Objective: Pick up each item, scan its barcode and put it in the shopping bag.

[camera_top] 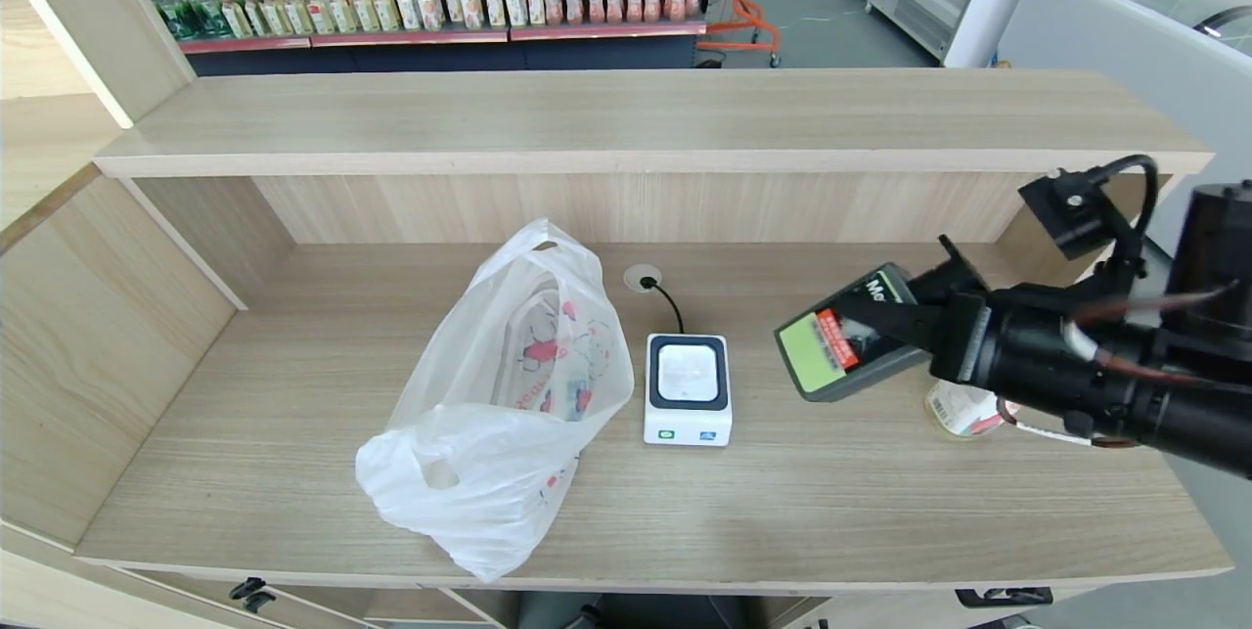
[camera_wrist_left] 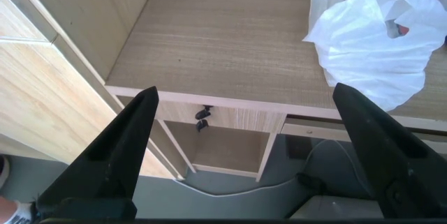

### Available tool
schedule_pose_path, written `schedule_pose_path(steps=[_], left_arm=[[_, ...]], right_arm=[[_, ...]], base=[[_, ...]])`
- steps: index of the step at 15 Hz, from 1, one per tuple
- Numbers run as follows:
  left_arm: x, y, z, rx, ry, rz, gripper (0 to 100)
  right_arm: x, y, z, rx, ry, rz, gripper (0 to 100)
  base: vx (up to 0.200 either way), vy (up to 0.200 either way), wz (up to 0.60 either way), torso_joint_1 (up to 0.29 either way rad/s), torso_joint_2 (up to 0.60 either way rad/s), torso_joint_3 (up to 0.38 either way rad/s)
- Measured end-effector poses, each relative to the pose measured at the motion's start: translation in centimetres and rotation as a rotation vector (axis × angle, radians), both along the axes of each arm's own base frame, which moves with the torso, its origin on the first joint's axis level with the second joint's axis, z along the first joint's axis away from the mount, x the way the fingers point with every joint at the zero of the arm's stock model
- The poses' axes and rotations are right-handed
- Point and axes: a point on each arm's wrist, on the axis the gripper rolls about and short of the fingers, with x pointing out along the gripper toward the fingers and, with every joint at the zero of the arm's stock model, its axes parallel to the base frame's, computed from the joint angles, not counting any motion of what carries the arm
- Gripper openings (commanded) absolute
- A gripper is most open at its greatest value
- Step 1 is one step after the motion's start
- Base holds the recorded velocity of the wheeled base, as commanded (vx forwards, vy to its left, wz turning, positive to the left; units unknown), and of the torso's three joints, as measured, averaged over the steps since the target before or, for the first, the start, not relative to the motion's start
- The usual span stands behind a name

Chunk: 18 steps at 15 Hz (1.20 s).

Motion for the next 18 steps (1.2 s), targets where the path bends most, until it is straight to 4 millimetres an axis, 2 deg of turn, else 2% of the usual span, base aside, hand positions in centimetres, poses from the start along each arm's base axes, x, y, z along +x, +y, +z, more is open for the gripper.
schedule_pose_path(steps=[3, 8, 14, 18], left_arm=[[0.0, 0.0, 0.0, 0.0, 0.0, 0.0, 100], [0.0, 0.0, 0.0, 0.001, 0.0, 0.0, 100], [0.0, 0.0, 0.0, 0.0, 0.0, 0.0, 100], [0.0, 0.0, 0.0, 0.0, 0.0, 0.0, 100]], right_arm=[[2.9, 3.7, -1.8, 0.022, 0.163, -0.059, 0], [7.6, 8.7, -4.5, -0.015, 0.211, -0.09, 0], [11.0, 11.3, -7.1, -0.042, 0.226, -0.083, 0], [11.8, 12.0, -8.2, -0.09, 0.206, -0.065, 0]], base=[[0.0, 0.0, 0.0, 0.0, 0.0, 0.0], [0.0, 0.0, 0.0, 0.0, 0.0, 0.0], [0.0, 0.0, 0.0, 0.0, 0.0, 0.0], [0.0, 0.0, 0.0, 0.0, 0.0, 0.0]])
